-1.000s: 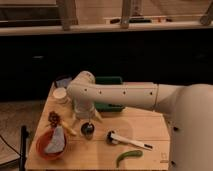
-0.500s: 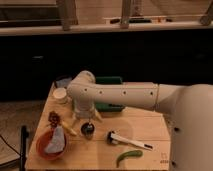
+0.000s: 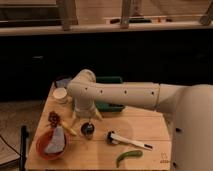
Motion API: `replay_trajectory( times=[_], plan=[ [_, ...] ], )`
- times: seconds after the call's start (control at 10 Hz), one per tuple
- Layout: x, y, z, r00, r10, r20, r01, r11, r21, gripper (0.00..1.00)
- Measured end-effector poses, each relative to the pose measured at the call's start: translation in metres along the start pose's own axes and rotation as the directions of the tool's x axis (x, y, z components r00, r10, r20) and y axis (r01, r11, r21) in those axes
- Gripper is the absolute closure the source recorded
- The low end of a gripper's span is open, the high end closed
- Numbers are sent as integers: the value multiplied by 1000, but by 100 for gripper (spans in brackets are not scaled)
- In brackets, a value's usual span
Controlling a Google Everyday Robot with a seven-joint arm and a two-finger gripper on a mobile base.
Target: Place fork in metal cup
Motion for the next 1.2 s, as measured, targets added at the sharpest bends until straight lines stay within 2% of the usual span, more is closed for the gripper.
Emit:
replay_trajectory(
  times=[1.2],
  plan=[
    [5,-3,-7,1000,-3,-8,3,1000,2,20]
  ],
)
